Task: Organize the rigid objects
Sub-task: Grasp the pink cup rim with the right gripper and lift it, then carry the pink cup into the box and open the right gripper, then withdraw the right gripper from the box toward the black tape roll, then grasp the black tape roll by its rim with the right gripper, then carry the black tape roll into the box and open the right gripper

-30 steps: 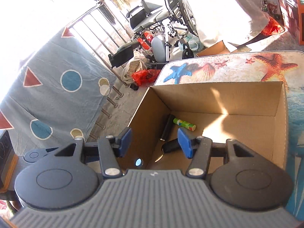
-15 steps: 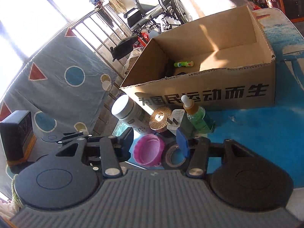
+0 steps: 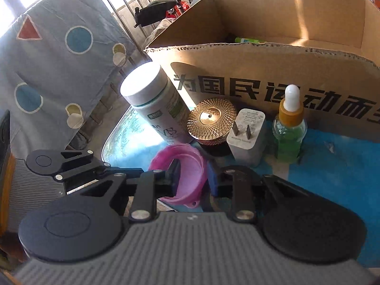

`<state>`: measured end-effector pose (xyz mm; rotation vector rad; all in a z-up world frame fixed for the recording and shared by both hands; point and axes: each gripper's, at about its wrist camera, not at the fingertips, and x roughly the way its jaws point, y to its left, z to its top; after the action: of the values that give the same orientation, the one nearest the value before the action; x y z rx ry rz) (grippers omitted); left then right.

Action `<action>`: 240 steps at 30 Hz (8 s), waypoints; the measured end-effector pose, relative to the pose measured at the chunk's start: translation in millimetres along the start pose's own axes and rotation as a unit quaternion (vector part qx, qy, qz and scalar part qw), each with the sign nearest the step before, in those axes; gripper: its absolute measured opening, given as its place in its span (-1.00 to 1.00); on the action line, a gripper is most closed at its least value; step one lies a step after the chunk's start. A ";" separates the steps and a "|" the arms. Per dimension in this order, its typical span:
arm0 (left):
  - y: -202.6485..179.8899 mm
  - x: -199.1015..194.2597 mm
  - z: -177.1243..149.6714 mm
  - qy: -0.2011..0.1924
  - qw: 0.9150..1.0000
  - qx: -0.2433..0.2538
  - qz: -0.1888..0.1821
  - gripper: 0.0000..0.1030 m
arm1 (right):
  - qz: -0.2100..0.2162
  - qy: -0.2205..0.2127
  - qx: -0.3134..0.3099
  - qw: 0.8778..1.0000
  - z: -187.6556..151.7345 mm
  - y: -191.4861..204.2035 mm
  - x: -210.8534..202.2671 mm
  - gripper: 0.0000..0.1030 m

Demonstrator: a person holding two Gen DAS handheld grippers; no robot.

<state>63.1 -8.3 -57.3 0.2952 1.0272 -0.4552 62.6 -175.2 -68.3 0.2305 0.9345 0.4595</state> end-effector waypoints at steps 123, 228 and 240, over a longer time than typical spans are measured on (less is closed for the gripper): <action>42.2 -23.7 185.3 -0.048 0.998 0.001 -0.026 0.39 | 0.096 0.074 0.105 0.987 195.8 -100.6 -1.1 0.05; -8.9 45.5 246.6 0.035 0.999 0.007 -0.034 0.27 | -0.023 0.048 0.048 0.997 207.3 -119.7 -31.7 -0.66; 37.3 148.6 272.4 0.160 0.983 -0.076 -0.053 0.27 | -0.022 0.171 0.112 0.979 229.8 -174.0 100.3 -0.66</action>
<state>351.1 -129.6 -52.3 0.1802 1.3892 -0.4298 349.4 -279.2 -74.2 0.3421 1.3286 0.3586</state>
